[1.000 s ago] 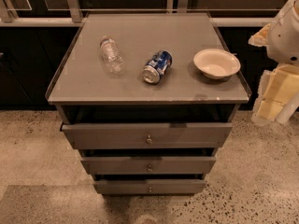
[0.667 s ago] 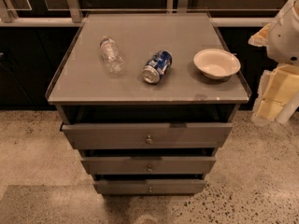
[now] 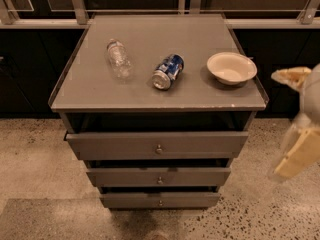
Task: Open bottom drawer
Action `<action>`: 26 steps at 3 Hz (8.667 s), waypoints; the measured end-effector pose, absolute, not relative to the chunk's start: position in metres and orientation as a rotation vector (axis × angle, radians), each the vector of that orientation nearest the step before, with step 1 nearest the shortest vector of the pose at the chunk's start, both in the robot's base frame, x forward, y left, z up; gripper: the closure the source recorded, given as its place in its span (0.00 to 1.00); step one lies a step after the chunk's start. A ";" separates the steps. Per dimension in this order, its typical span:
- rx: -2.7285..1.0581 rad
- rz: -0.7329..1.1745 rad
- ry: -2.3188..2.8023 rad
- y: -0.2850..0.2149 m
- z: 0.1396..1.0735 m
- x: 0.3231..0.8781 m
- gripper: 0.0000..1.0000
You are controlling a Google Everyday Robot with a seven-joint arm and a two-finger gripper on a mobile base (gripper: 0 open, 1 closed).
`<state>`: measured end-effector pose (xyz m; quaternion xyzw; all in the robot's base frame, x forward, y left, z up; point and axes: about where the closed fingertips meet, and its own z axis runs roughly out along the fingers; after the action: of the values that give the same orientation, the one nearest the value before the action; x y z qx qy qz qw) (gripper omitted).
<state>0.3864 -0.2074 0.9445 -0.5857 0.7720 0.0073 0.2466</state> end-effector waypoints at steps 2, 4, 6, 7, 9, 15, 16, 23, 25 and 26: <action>-1.325 0.334 2.087 -0.167 0.805 0.356 0.00; -1.224 0.483 2.219 -0.167 0.688 0.339 0.00; -0.963 0.671 2.312 -0.182 0.590 0.329 0.00; -0.857 0.782 2.334 -0.181 0.527 0.328 0.00; -0.816 0.827 2.326 -0.173 0.510 0.312 0.00; -0.692 1.019 2.164 -0.176 0.335 0.374 0.00; -0.665 1.031 2.084 -0.182 0.281 0.401 0.00; -0.928 0.891 1.939 -0.169 0.226 0.499 0.00; -0.956 0.879 1.918 -0.163 0.214 0.509 0.00; -0.952 0.882 1.920 -0.162 0.213 0.509 0.00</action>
Offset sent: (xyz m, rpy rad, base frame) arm -0.0791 0.0457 -0.4320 0.5004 0.3257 -0.3459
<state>0.5093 -0.1623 0.2128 -0.3763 0.7591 0.3486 0.4007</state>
